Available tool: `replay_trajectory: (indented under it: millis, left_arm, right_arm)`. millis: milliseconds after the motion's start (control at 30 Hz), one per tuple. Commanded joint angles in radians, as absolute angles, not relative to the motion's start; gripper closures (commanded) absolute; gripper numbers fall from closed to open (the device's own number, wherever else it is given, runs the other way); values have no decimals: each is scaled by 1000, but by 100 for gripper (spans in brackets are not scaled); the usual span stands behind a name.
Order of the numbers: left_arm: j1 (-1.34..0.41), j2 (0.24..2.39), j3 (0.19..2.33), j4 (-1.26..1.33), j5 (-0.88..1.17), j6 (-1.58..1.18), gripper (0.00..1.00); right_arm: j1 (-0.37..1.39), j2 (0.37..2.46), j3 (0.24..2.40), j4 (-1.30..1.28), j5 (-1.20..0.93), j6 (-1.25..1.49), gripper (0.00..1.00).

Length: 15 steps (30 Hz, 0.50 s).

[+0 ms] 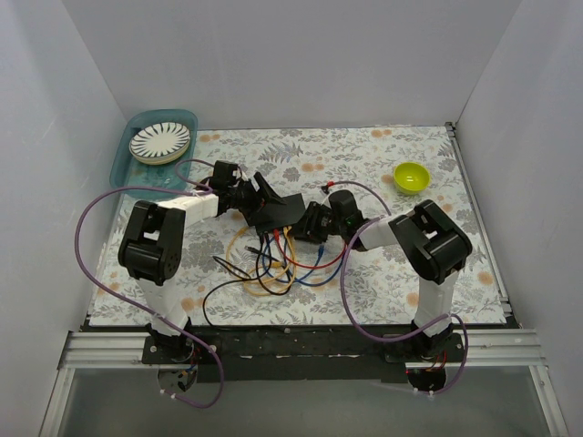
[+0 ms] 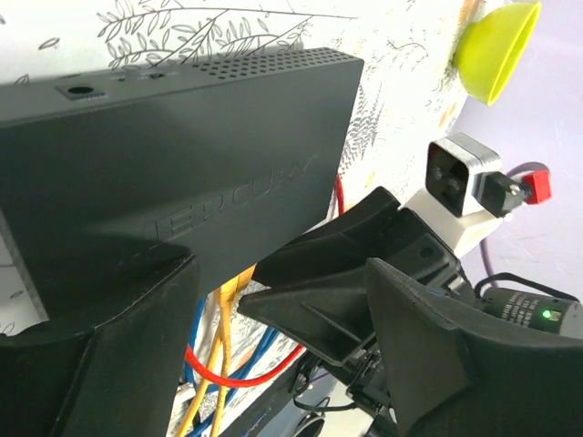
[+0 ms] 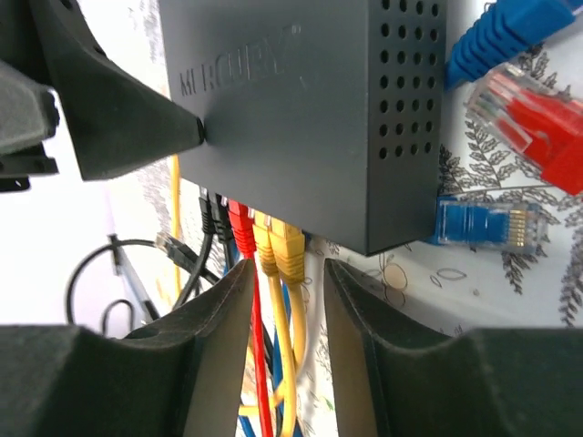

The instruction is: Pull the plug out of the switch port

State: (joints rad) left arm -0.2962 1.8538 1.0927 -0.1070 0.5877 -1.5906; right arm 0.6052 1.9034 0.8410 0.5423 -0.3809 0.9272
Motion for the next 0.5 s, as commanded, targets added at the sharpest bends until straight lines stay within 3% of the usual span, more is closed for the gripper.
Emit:
replay_trajectory:
  millis: [0,233,467]
  left_arm:
    - [-298,1789,1101,-178,566,-1575,27]
    - [-296,1784,1128,-206,572,-1563,26]
    - [-298,1775,1098,-204,574,-1560,26]
  right_arm:
    - [603,1937,802,774,-362,1045,57]
    - [603,1980,736,1044,-315,1187,65]
    - [603,2023,718,1141,-290,1244,68]
